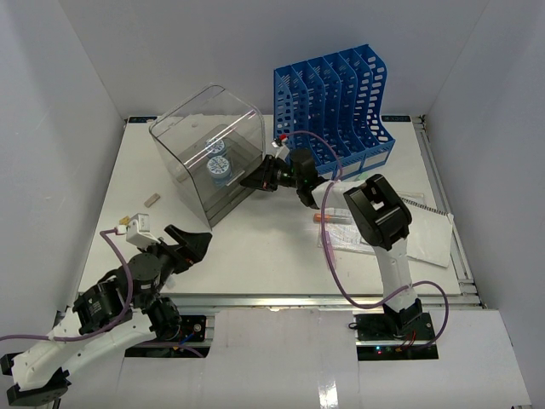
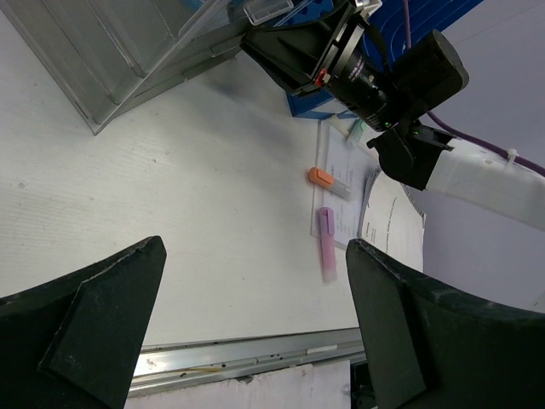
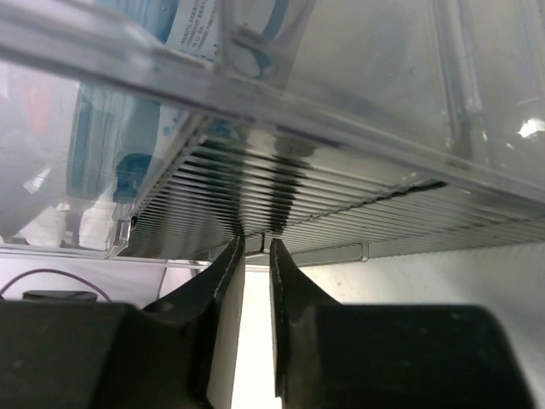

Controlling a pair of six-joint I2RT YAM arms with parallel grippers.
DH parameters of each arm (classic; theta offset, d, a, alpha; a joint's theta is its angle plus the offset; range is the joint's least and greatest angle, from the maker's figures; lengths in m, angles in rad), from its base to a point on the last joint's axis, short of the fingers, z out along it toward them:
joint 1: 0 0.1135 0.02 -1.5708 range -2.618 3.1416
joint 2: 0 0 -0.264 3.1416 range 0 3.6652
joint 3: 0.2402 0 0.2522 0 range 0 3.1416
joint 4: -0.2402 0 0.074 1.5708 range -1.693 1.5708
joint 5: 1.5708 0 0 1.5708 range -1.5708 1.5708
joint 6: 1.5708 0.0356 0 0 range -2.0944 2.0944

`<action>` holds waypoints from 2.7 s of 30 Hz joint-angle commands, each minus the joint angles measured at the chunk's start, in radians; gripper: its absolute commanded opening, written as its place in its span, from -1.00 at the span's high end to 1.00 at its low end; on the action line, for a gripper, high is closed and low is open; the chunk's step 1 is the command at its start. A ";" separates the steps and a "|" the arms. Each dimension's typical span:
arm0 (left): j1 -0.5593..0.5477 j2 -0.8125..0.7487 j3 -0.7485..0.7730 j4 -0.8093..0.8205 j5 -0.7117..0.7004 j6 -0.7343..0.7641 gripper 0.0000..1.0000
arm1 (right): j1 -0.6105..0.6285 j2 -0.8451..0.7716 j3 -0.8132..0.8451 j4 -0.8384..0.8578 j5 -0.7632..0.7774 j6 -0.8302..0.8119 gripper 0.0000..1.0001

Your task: Organize the desk

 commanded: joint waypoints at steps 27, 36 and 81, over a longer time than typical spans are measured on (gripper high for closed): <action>-0.001 0.281 0.131 -0.025 -0.182 0.109 -0.96 | -0.093 -0.402 -0.373 0.018 -0.059 -0.265 -0.65; -0.002 0.260 0.216 0.109 -0.295 0.275 -0.96 | -0.149 -0.599 -0.398 -0.161 -0.410 -0.644 -0.87; -0.631 1.046 1.207 2.194 -0.412 2.889 -0.96 | -0.237 -0.889 -0.419 -1.048 -0.512 -1.503 -0.91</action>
